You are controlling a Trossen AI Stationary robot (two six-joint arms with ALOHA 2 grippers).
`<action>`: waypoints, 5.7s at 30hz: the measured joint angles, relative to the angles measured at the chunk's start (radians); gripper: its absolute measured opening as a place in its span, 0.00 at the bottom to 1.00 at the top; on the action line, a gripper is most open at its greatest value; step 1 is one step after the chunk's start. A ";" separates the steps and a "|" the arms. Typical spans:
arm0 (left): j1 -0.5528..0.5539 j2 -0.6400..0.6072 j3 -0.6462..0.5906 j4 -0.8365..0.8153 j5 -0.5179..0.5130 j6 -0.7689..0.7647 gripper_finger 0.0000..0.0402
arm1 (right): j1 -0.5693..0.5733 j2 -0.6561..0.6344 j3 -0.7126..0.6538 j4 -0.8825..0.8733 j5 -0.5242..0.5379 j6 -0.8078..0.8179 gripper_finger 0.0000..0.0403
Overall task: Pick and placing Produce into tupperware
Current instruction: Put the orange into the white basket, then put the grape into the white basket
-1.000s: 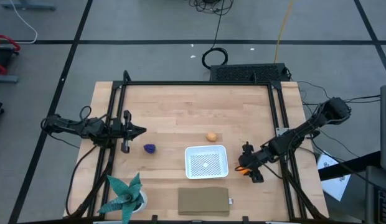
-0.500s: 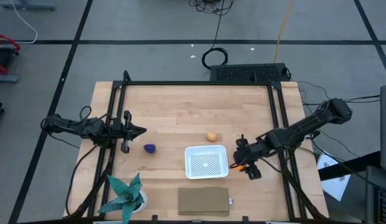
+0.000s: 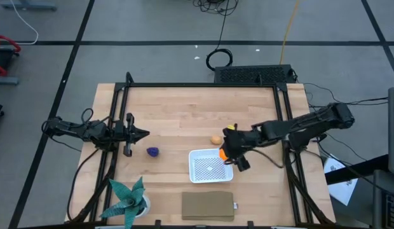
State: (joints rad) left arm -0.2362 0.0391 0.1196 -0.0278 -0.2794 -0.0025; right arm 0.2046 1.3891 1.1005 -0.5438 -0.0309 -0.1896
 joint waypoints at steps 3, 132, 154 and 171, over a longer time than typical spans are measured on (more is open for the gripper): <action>0.000 0.000 0.000 -0.002 0.000 0.000 0.06 | -0.031 0.089 0.042 -0.003 -0.060 -0.052 0.58; 0.247 0.990 0.750 -0.993 0.140 -0.105 0.81 | -0.047 -0.437 -0.901 1.031 -0.081 0.163 0.02; 0.082 1.155 0.649 -0.840 0.209 -0.134 0.93 | -0.046 -0.437 -0.901 0.987 -0.104 0.195 0.02; 0.027 1.154 0.451 -0.629 0.232 -0.108 0.93 | -0.046 -0.437 -0.901 0.987 -0.104 0.167 0.02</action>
State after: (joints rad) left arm -0.2092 1.1931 0.5709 -0.6566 -0.0470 -0.1107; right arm 0.1585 0.9524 0.1993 0.4435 -0.1353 -0.0231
